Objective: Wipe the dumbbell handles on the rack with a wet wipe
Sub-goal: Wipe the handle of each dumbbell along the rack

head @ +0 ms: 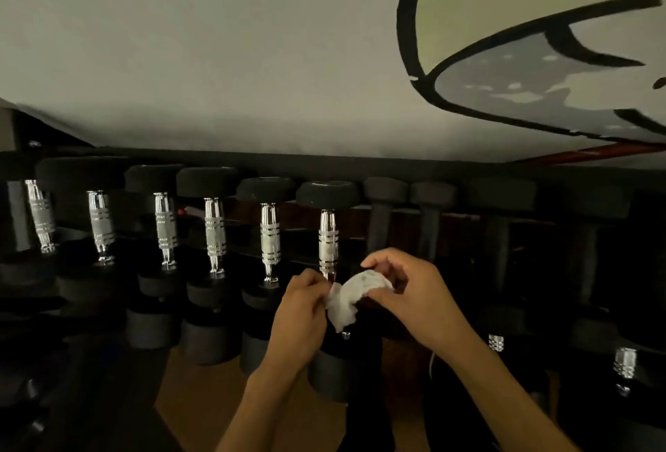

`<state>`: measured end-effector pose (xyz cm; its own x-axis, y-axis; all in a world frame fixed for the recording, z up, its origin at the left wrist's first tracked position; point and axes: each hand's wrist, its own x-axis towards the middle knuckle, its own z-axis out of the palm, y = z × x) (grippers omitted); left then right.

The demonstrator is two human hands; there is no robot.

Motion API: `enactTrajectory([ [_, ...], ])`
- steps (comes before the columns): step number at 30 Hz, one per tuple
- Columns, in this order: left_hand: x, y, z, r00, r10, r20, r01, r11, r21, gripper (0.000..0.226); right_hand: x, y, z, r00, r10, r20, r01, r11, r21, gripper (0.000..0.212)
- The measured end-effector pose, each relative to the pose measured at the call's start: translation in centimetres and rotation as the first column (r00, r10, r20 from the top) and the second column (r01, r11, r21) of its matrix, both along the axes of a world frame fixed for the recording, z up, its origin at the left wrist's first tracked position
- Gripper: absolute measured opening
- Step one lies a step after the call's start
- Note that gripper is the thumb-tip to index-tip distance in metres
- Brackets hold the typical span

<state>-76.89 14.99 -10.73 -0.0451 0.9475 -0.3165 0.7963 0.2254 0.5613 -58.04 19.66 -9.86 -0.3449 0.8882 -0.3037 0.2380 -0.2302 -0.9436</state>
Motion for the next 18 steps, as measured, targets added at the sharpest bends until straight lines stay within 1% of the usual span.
enactTrajectory([
  [2, -1.4, 0.4, 0.5, 0.991, 0.075, 0.114, -0.071, 0.997, -0.035, 0.026, -1.5, 0.6, -0.1, 0.997, -0.023, 0.072, 0.017, 0.997, 0.078, 0.019],
  [4, -2.6, 1.5, 1.3, 0.940, 0.230, 0.250, -0.220, 0.973, -0.068, 0.029, -3.1, 1.3, -0.2, 0.987, -0.066, 0.150, 0.043, 0.987, 0.153, 0.013],
  [6, -3.5, 3.1, 1.9, 0.891, 0.302, 0.338, -0.295, 0.953, -0.073, 0.025, -4.4, 2.3, -0.5, 0.970, -0.153, 0.190, 0.112, 0.971, 0.210, 0.010],
  [7, -3.9, 4.0, 2.0, 0.894, 0.288, 0.344, -0.294, 0.955, -0.034, 0.021, -5.0, 2.8, -0.7, 0.953, -0.201, 0.227, 0.142, 0.958, 0.250, 0.010],
  [9, -4.8, 5.8, 1.8, 0.933, 0.214, 0.290, -0.256, 0.960, 0.113, 0.015, -6.1, 4.2, -1.1, 0.883, -0.273, 0.381, 0.151, 0.935, 0.321, 0.009],
  [10, -4.9, 6.5, 1.5, 0.941, 0.203, 0.270, -0.257, 0.949, 0.181, 0.018, -6.4, 4.8, -1.2, 0.842, -0.281, 0.461, 0.135, 0.936, 0.325, 0.010],
  [11, -5.0, 7.0, 1.2, 0.937, 0.210, 0.278, -0.275, 0.935, 0.223, 0.023, -6.5, 5.2, -1.1, 0.818, -0.273, 0.506, 0.122, 0.942, 0.311, 0.014],
  [14, -4.8, 7.2, 0.1, 0.902, 0.233, 0.364, -0.339, 0.904, 0.261, 0.030, -6.6, 5.0, -1.1, 0.823, -0.208, 0.529, 0.074, 0.962, 0.263, 0.028],
  [15, -4.9, 6.9, -0.4, 0.907, 0.225, 0.356, -0.331, 0.903, 0.275, 0.030, -6.5, 4.6, -1.0, 0.826, -0.205, 0.525, 0.072, 0.962, 0.263, 0.029],
  [16, -5.0, 6.6, -0.8, 0.924, 0.217, 0.316, -0.313, 0.903, 0.295, 0.030, -6.5, 4.1, -1.1, 0.830, -0.218, 0.514, 0.088, 0.960, 0.266, 0.028],
  [18, -5.2, 6.2, -1.5, 0.957, 0.177, 0.230, -0.247, 0.912, 0.327, 0.025, -6.7, 3.3, -1.1, 0.837, -0.288, 0.465, 0.189, 0.950, 0.248, 0.022],
])
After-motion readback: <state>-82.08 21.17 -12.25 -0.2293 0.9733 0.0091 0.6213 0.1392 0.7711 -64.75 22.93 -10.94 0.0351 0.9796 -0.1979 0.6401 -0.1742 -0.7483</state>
